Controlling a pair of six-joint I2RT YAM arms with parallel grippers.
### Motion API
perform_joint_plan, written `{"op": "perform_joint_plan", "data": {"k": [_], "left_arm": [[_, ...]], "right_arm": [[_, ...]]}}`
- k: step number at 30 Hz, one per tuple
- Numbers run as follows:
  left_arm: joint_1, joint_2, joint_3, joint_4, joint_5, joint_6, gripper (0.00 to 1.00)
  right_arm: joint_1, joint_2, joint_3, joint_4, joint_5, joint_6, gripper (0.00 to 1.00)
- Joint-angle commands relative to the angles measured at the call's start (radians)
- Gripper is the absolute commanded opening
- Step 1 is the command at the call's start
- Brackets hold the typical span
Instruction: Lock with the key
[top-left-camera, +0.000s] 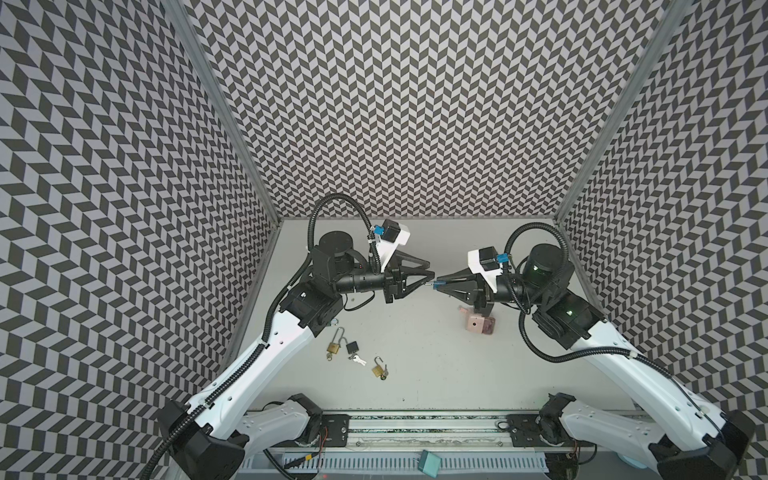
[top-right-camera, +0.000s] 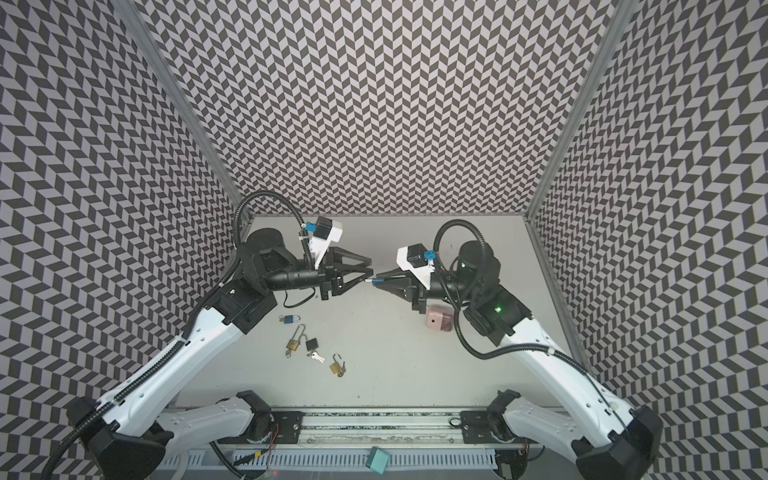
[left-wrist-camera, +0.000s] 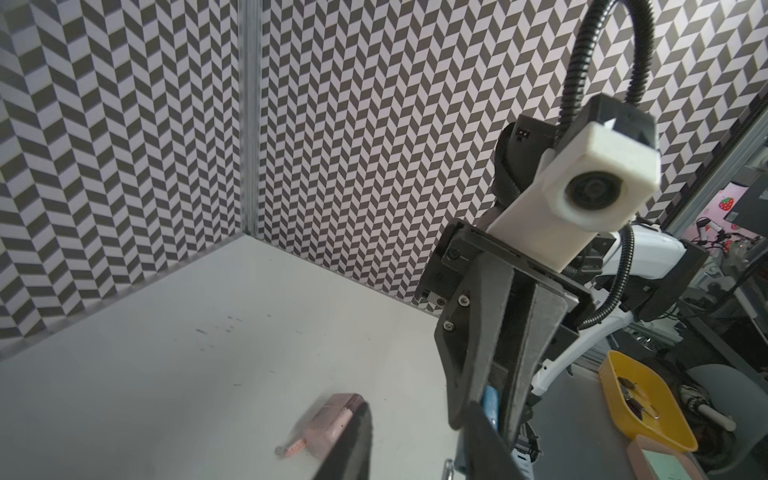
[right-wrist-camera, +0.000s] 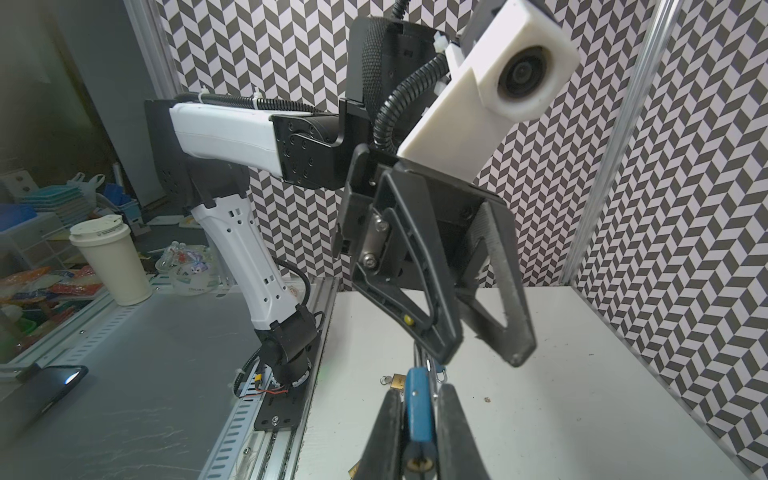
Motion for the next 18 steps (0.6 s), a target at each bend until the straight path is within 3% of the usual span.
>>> {"op": "perform_joint_plan", "data": {"k": [1, 6, 8, 14, 18], "left_arm": [[-0.003, -0.019, -0.001, 0.006, 0.031, 0.01, 0.53], [-0.003, -0.034, -0.023, 0.034, 0.085, 0.006, 0.62], [-0.003, -0.039, -0.027, 0.036, 0.086, 0.007, 0.61], [-0.003, -0.043, -0.027, 0.024, 0.068, 0.014, 0.37], [-0.003, -0.05, -0.03, 0.026, 0.059, 0.016, 0.27]], "right_arm": [[0.003, -0.033, 0.006, 0.063, 0.004, -0.014, 0.0], [0.003, -0.039, 0.005, 0.069, 0.03, -0.004, 0.0], [0.003, -0.043, 0.006, 0.074, 0.035, 0.0, 0.0], [0.003, -0.048, 0.012, 0.068, 0.034, 0.002, 0.0], [0.003, -0.05, 0.01, 0.06, 0.037, 0.0, 0.0]]}}
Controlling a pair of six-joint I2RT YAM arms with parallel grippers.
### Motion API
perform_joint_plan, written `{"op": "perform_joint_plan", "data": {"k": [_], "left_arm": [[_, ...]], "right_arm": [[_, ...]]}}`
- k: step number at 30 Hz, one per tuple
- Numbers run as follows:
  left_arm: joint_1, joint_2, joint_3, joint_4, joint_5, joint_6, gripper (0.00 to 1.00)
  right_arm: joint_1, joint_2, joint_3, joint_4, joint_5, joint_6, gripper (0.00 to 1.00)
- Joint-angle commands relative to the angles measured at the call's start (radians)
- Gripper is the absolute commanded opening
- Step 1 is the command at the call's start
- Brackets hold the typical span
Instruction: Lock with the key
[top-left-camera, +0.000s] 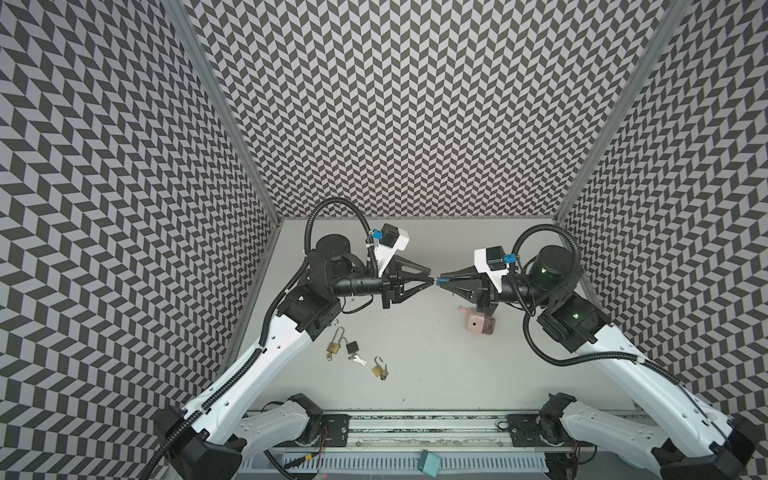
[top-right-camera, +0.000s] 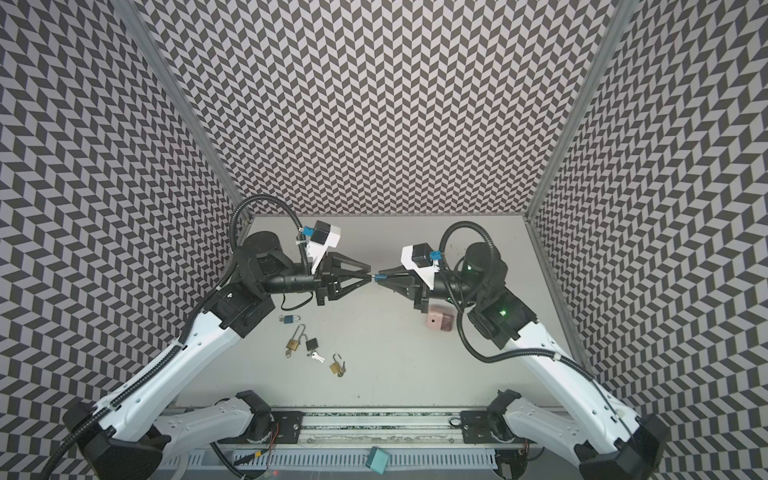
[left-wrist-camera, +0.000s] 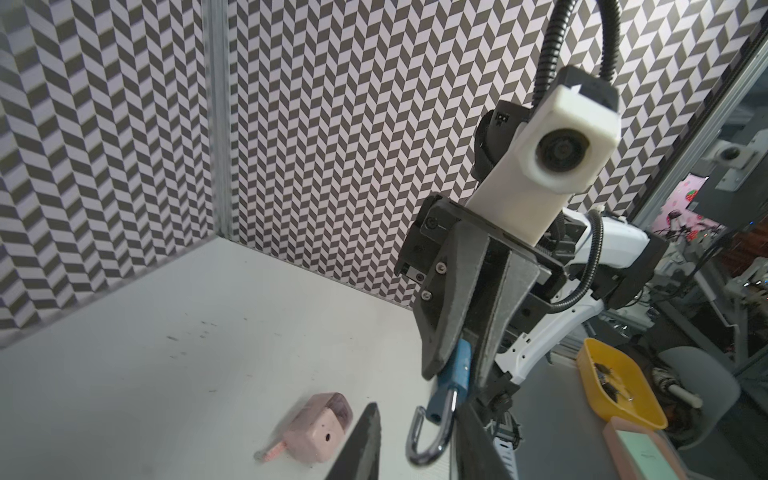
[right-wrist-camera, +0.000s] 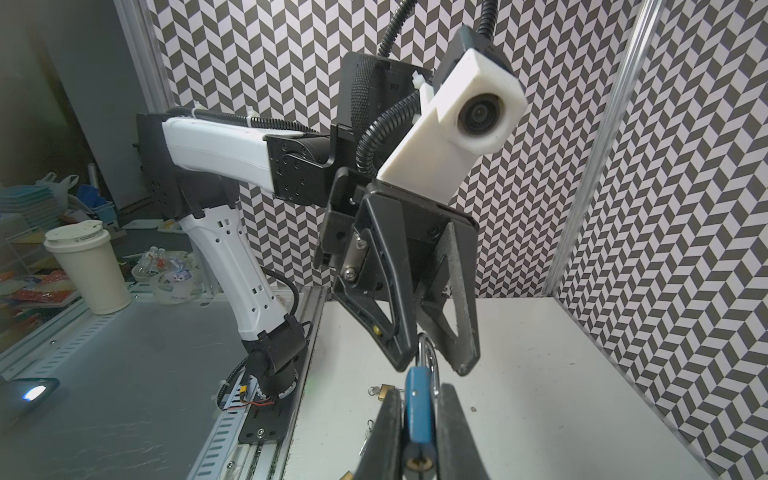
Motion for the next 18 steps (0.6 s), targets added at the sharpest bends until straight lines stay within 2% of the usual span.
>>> {"op": "perform_joint_plan", "data": {"k": [1, 7, 11, 18], "left_arm": [[-0.003, -0.024, -0.007, 0.01, -0.001, 0.011, 0.24], [-0.003, -0.034, -0.007, -0.002, -0.021, 0.024, 0.1], [-0.003, -0.045, -0.005, -0.018, -0.047, 0.04, 0.0], [-0.004, -0.055, -0.004, -0.024, -0.048, 0.054, 0.0]], "right_arm": [[0.003, -0.022, 0.012, 0.046, 0.002, -0.001, 0.0], [0.003, -0.017, 0.025, 0.042, -0.019, 0.029, 0.0], [0.003, -0.006, 0.05, 0.017, -0.061, 0.103, 0.0], [0.003, 0.011, 0.088, -0.006, -0.111, 0.22, 0.0]]}}
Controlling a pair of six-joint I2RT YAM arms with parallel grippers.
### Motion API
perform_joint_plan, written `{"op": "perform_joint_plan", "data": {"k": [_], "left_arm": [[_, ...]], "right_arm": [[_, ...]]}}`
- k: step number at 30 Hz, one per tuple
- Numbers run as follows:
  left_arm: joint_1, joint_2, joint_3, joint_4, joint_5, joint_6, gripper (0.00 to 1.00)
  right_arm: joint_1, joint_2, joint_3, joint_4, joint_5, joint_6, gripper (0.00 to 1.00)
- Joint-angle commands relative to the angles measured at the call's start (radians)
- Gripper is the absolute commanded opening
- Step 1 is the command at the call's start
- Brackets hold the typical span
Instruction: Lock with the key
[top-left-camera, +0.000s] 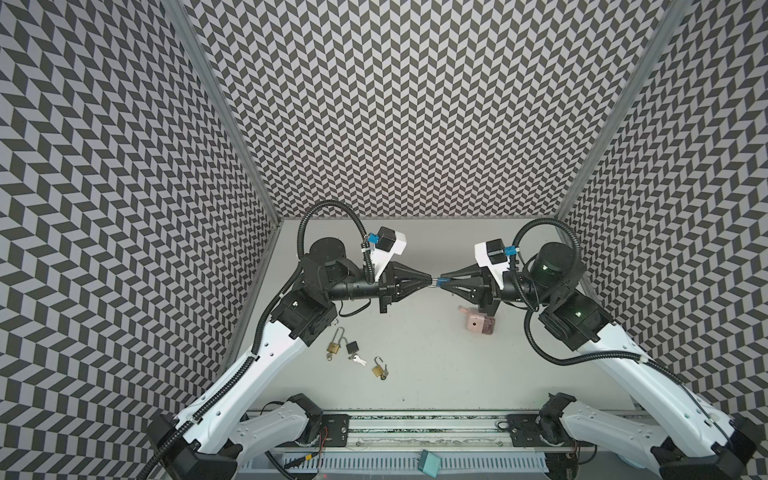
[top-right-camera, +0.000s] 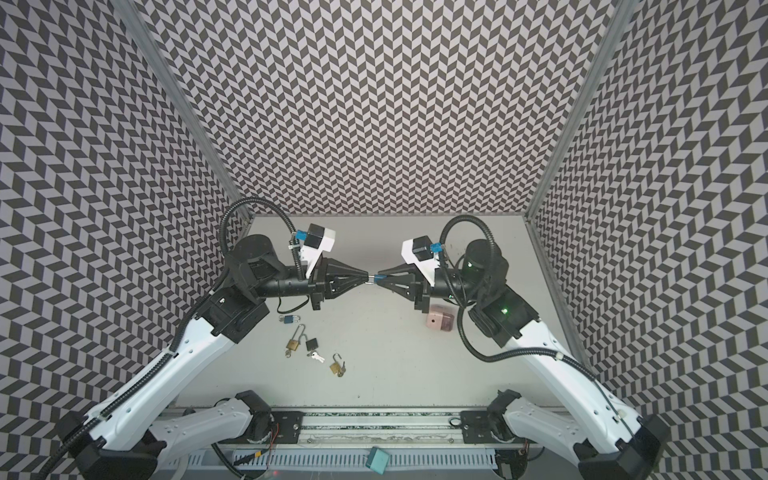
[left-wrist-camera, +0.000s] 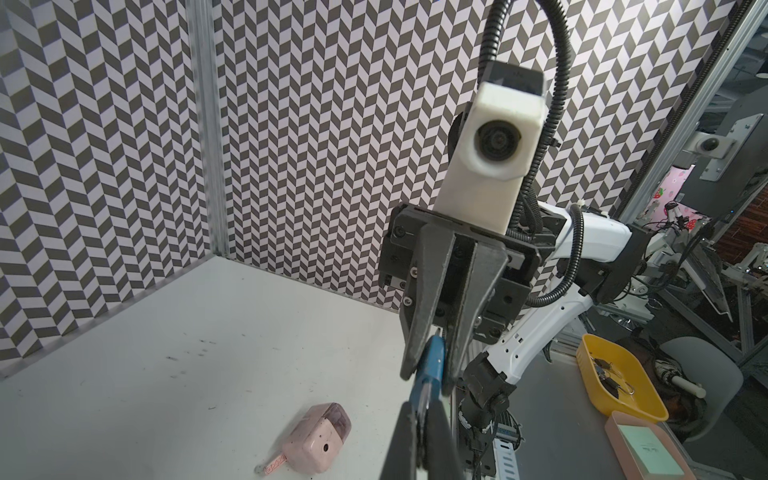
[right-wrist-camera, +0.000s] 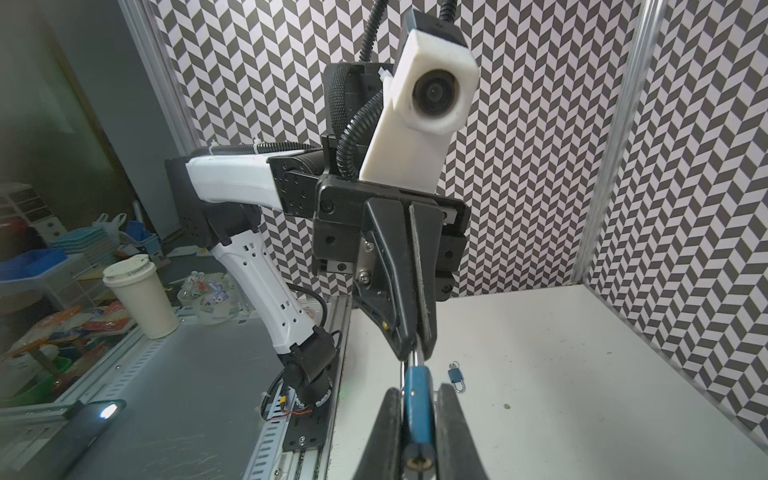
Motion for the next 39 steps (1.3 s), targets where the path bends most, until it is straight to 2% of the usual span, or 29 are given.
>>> {"op": "perform_joint_plan", "data": {"k": [1, 4, 7, 18, 22, 24, 27, 29, 31, 36, 39], "left_arm": [[0.003, -0.012, -0.003, -0.017, -0.032, 0.026, 0.0], [0.003, -0.014, -0.004, -0.013, -0.019, 0.021, 0.2], [0.003, -0.014, -0.005, -0.007, -0.005, 0.014, 0.29], [0.0, -0.012, -0.005, -0.001, 0.019, 0.009, 0.25], [-0.001, -0.013, -0.005, -0.003, 0.021, 0.01, 0.15], [-0.002, -0.016, -0.007, -0.004, 0.022, 0.012, 0.14], [-0.002, -0.018, -0.007, -0.005, 0.02, 0.012, 0.16], [-0.002, -0.018, -0.006, -0.004, 0.024, 0.012, 0.25], [-0.002, -0.017, -0.006, -0.005, 0.027, 0.012, 0.3], [-0.006, -0.017, -0.007, -0.005, 0.031, 0.01, 0.31], [-0.005, -0.017, -0.006, -0.004, 0.034, 0.011, 0.28]], "right_arm": [[0.003, 0.003, 0.045, 0.042, -0.072, 0.095, 0.0], [0.003, 0.013, 0.056, 0.028, -0.081, 0.111, 0.0], [0.003, 0.009, 0.053, 0.03, -0.083, 0.103, 0.0], [0.003, -0.001, 0.052, 0.035, -0.074, 0.099, 0.0], [0.004, -0.001, 0.054, 0.034, -0.075, 0.099, 0.0], [0.003, -0.003, 0.055, 0.03, -0.07, 0.097, 0.0], [0.003, -0.007, 0.058, 0.024, -0.06, 0.092, 0.0], [0.003, -0.007, 0.06, 0.023, -0.059, 0.091, 0.0], [0.003, -0.009, 0.06, 0.023, -0.059, 0.089, 0.0], [0.003, -0.015, 0.055, 0.023, -0.051, 0.087, 0.0], [0.003, -0.017, 0.055, 0.021, -0.055, 0.086, 0.0]]}}
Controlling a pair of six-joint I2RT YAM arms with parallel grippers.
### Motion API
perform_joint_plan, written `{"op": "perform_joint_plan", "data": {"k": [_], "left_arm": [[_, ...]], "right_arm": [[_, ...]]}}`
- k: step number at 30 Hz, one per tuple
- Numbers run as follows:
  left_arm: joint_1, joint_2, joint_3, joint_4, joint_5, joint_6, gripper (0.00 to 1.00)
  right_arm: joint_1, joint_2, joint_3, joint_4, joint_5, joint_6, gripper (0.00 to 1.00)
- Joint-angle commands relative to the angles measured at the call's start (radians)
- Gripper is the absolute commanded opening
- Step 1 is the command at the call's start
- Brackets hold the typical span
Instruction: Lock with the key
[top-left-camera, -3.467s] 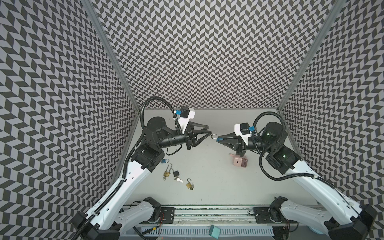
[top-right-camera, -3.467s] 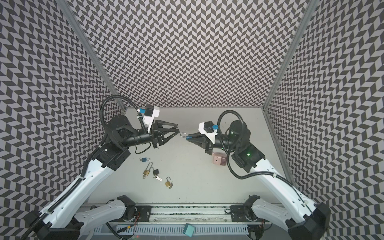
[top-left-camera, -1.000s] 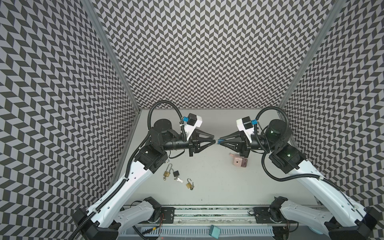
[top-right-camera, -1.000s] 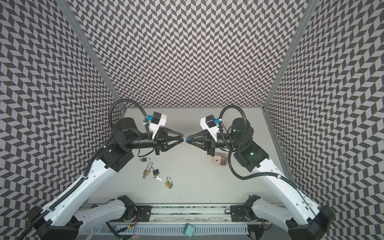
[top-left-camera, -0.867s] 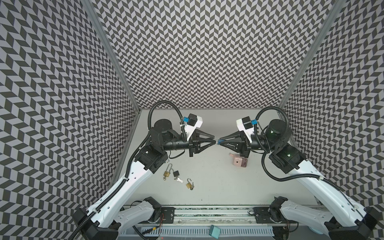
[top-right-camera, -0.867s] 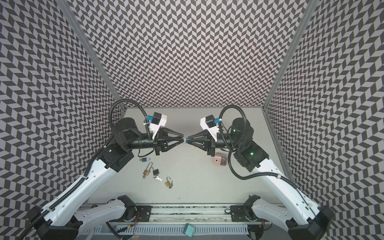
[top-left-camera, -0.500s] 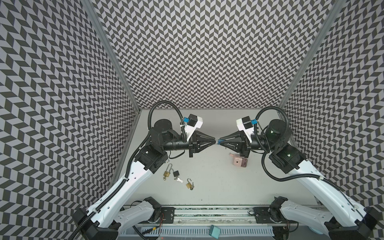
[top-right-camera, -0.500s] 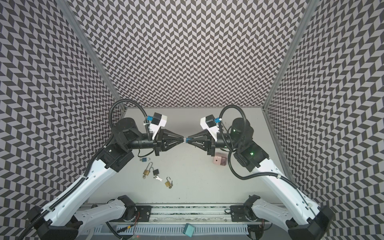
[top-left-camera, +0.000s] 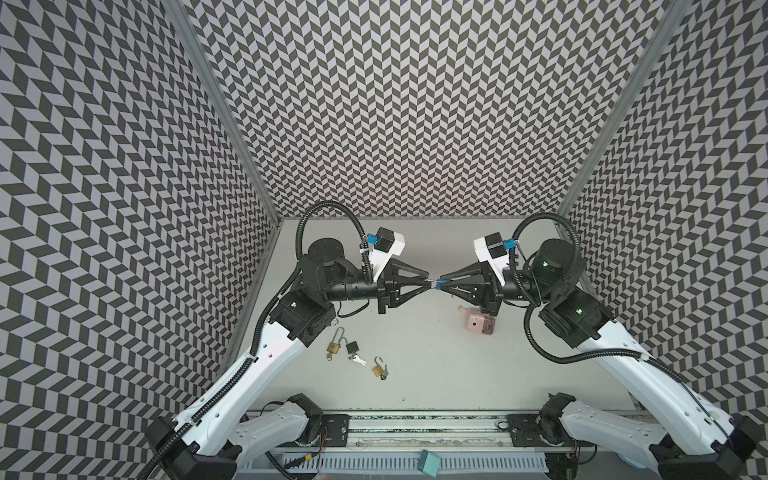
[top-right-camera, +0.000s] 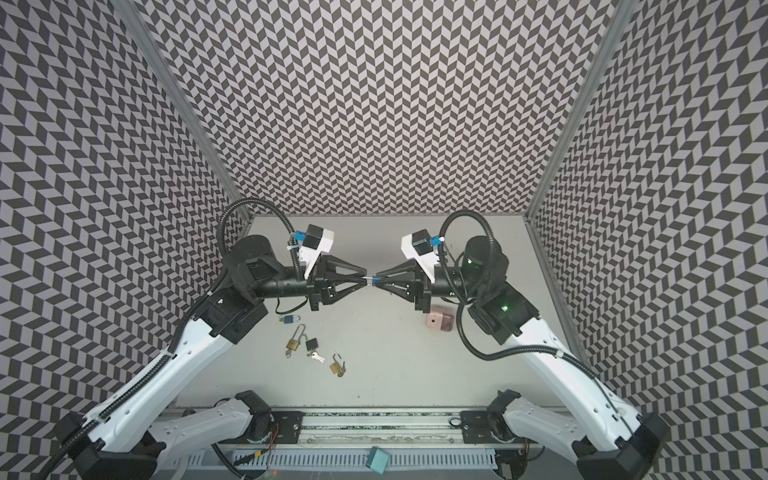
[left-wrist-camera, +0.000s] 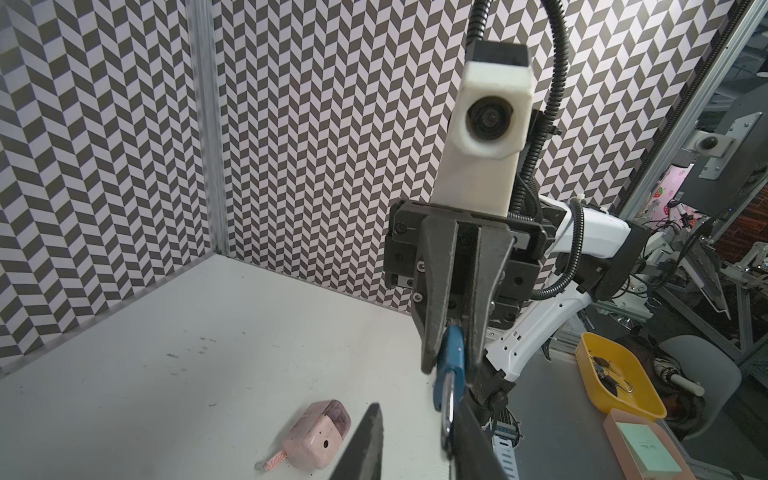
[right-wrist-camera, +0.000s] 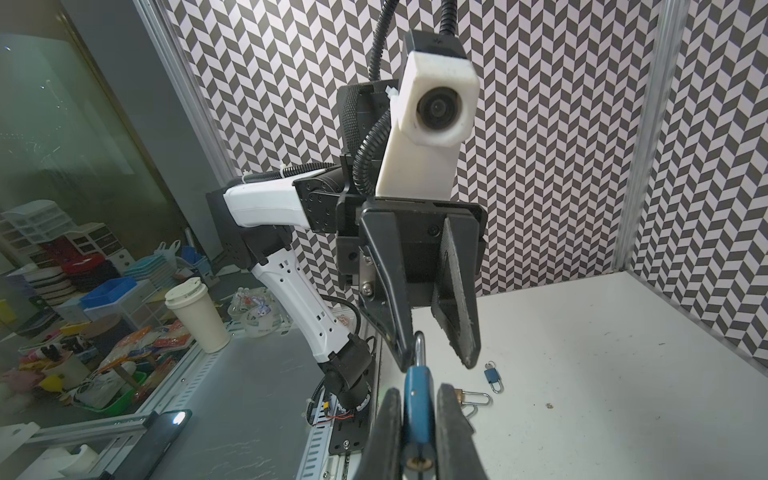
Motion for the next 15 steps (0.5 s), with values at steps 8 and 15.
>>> {"op": "perform_joint_plan", "data": {"k": [8, 15], "left_arm": [[-0.008, -0.016, -0.004, 0.006, 0.005, 0.016, 0.05], [-0.019, -0.023, -0.009, 0.009, 0.005, 0.025, 0.0]], "right_arm": [[0.003, -0.024, 0.026, 0.034, -0.012, 0.0, 0.0], [0.003, -0.001, 0.032, 0.027, -0.067, 0.03, 0.0]]}}
